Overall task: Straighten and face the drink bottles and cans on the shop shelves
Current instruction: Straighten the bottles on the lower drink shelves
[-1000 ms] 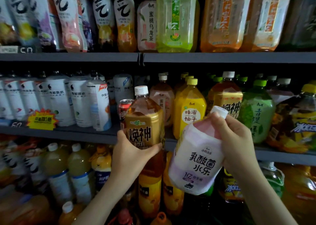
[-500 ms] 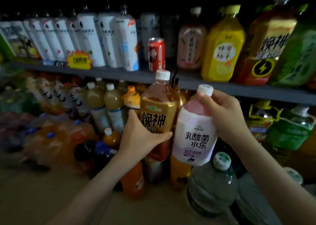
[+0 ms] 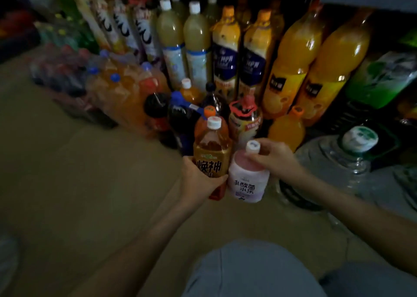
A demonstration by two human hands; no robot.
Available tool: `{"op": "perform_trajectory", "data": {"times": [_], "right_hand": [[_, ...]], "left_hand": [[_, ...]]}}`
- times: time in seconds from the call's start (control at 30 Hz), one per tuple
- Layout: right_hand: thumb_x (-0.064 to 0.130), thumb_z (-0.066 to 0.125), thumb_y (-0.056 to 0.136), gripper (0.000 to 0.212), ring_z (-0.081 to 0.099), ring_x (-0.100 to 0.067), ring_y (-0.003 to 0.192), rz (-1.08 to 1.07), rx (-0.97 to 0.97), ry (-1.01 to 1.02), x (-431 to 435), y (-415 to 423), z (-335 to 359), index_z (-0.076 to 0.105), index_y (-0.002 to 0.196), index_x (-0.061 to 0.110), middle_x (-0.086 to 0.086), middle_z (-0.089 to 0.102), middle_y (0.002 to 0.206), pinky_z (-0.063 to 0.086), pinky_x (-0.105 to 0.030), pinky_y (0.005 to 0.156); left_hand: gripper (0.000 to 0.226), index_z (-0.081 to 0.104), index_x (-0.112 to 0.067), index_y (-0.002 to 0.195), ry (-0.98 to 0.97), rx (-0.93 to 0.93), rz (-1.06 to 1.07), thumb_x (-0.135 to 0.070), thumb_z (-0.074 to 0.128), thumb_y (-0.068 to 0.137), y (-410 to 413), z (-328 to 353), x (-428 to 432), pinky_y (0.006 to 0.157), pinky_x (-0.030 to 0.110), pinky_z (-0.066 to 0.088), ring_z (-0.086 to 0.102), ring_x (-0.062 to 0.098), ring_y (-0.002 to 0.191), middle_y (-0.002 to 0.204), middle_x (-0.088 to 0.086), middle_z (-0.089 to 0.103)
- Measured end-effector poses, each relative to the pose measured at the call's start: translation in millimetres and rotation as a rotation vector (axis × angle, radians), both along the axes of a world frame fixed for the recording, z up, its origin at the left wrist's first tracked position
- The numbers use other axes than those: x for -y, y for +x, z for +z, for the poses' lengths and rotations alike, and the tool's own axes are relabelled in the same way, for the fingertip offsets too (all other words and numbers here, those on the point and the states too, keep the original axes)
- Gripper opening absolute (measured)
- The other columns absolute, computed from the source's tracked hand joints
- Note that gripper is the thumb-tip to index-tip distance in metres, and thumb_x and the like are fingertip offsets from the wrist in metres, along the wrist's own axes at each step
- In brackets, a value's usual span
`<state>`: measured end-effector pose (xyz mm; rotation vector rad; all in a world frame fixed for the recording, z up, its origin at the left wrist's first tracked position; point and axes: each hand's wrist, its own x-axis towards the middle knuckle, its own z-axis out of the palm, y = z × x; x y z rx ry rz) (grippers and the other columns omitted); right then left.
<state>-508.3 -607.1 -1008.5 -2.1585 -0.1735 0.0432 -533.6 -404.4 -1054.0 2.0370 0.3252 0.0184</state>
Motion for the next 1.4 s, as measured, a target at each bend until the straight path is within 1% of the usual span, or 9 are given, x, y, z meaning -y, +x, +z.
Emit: {"op": "perform_trajectory", "data": {"times": [0.13,0.27,0.37,0.47,0.8,1.07,1.2,1.3,1.4], "right_hand": [[0.019,0.071,0.084,0.024,0.065,-0.019,0.092,0.137,-0.077,-0.179,-5.3,-9.3,-62.4,0.068,0.106,0.009,-0.005,0.070,0.099,0.049,-0.028,0.075],[0.018,0.069,0.085,0.023,0.064,-0.021,0.093,0.183,-0.116,-0.241,0.7,-8.4,-89.4,0.067,0.105,0.007,-0.009,0.070,0.102,0.043,-0.024,0.072],[0.013,0.067,0.086,0.015,0.060,-0.020,0.082,0.197,-0.141,-0.274,6.5,-8.2,-99.9,0.065,0.097,0.002,-0.013,0.068,0.094,0.042,-0.018,0.066],[0.010,0.067,0.086,0.016,0.056,-0.016,0.081,0.175,-0.137,-0.283,15.3,-7.7,-106.6,0.064,0.099,0.001,-0.014,0.067,0.096,0.039,-0.008,0.065],[0.018,0.063,0.087,0.033,0.056,-0.025,0.094,0.342,-0.267,-0.417,18.4,-6.4,-109.1,0.049,0.116,0.012,-0.010,0.057,0.109,0.047,-0.048,0.079],[0.021,0.065,0.089,0.058,0.047,-0.020,0.124,0.415,-0.227,-0.444,15.3,-2.6,-71.8,0.037,0.139,0.013,-0.006,0.046,0.140,0.042,-0.028,0.096],[0.020,0.067,0.087,0.050,0.054,-0.019,0.116,0.337,-0.062,-0.323,11.7,5.4,-20.7,0.047,0.132,0.012,-0.007,0.055,0.130,0.045,-0.026,0.092],[0.018,0.067,0.087,0.039,0.062,-0.012,0.100,0.171,0.122,-0.145,10.8,19.8,33.3,0.055,0.123,0.010,-0.004,0.064,0.112,0.050,-0.021,0.084],[0.012,0.063,0.089,0.027,0.058,-0.004,0.089,-0.055,0.304,-0.018,28.9,40.7,98.9,0.059,0.116,0.009,0.002,0.062,0.097,0.043,-0.005,0.075]], "left_hand": [[0.085,0.033,-0.021,0.108,0.006,-0.130,0.005,-0.031,0.093,0.049,-19.7,-56.9,-5.2,0.075,0.027,0.045,0.051,0.009,0.097,0.109,-0.005,0.049],[0.083,0.033,-0.019,0.109,0.005,-0.210,-0.018,-0.027,0.093,0.053,-15.4,-96.0,-1.2,0.060,0.014,0.047,0.055,0.006,0.086,0.104,-0.005,0.048],[0.088,0.035,-0.014,0.116,0.010,-0.217,-0.022,-0.025,0.093,0.052,-7.1,-123.1,2.9,0.083,0.034,0.053,0.056,0.019,0.105,0.113,0.002,0.050],[0.094,0.034,-0.009,0.125,0.003,-0.191,-0.012,-0.023,0.093,0.053,0.6,-139.9,10.5,0.086,0.028,0.045,0.050,0.014,0.106,0.120,0.005,0.048],[0.108,0.022,-0.011,0.137,-0.093,-0.243,-0.064,-0.023,0.092,0.055,-16.5,-160.2,-1.0,0.098,0.026,0.038,0.043,0.021,0.128,0.142,0.008,0.040],[0.127,0.010,-0.019,0.145,-0.149,-0.276,-0.032,-0.023,0.094,0.049,-25.9,-131.6,-9.0,0.108,0.034,0.034,0.035,0.024,0.136,0.150,0.008,0.027],[0.103,0.018,-0.016,0.143,-0.053,0.149,-0.045,-0.028,0.085,0.066,-23.2,-55.6,-19.2,0.110,0.020,0.027,0.029,0.016,0.134,0.149,0.006,0.022],[0.063,0.039,-0.017,0.128,0.029,0.541,-0.111,-0.041,0.065,0.076,11.6,16.3,-11.1,0.106,0.035,0.038,0.044,0.025,0.124,0.132,0.009,0.042],[0.040,0.049,-0.021,0.114,-0.046,0.630,-0.184,-0.040,0.060,0.080,65.6,105.1,41.9,0.090,0.015,0.044,0.055,0.008,0.105,0.113,0.002,0.055]]}}
